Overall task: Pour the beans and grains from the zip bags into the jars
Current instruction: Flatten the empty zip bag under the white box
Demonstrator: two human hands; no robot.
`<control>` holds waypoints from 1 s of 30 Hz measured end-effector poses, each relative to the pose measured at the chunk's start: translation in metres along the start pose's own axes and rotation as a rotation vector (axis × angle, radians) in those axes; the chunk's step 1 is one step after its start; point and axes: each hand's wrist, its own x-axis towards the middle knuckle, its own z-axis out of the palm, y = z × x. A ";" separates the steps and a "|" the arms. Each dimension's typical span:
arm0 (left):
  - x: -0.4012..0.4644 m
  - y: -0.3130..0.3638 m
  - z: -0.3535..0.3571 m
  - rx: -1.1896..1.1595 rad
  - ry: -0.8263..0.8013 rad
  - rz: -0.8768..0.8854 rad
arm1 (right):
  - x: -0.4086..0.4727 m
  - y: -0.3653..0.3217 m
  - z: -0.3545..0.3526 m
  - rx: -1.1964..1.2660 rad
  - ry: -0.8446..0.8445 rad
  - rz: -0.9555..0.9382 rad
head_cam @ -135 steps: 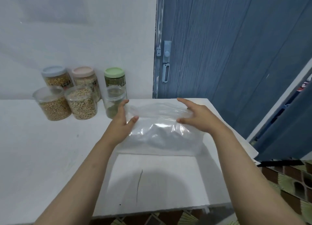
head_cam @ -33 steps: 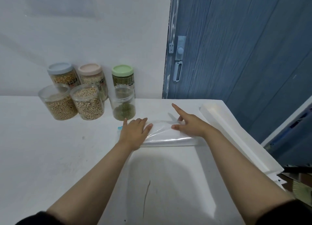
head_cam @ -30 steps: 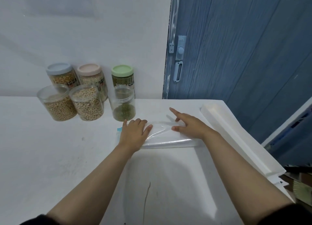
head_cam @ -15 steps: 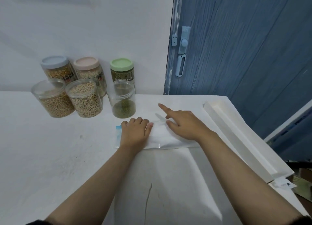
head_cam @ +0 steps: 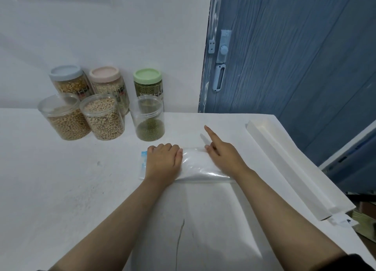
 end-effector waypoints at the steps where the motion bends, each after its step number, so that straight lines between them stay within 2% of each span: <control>1: -0.001 0.000 0.000 -0.002 0.005 0.002 | -0.003 0.001 0.001 0.020 0.023 -0.004; 7: -0.008 0.004 -0.004 -0.014 -0.046 -0.021 | -0.015 -0.001 0.004 0.020 0.105 0.060; 12: -0.016 0.005 -0.005 -0.019 -0.056 0.015 | -0.026 -0.006 0.004 -0.138 0.042 0.060; 18: -0.033 0.016 -0.005 0.062 0.014 0.062 | -0.036 -0.007 -0.006 -0.271 -0.074 0.120; 19: -0.035 0.017 -0.006 0.072 0.019 0.072 | -0.039 -0.009 -0.009 -0.291 -0.060 0.114; 21: -0.038 0.018 -0.007 0.064 0.013 0.078 | -0.042 -0.009 -0.022 -0.360 0.070 0.113; 24: -0.037 0.019 -0.010 0.031 -0.026 0.067 | -0.040 0.004 -0.047 -0.457 0.289 0.313; 27: -0.039 0.019 -0.011 -0.033 -0.072 0.050 | -0.036 0.024 -0.066 -0.514 0.199 0.648; 30: -0.038 0.018 -0.013 -0.086 -0.113 0.027 | -0.029 0.035 -0.069 -0.435 0.150 0.714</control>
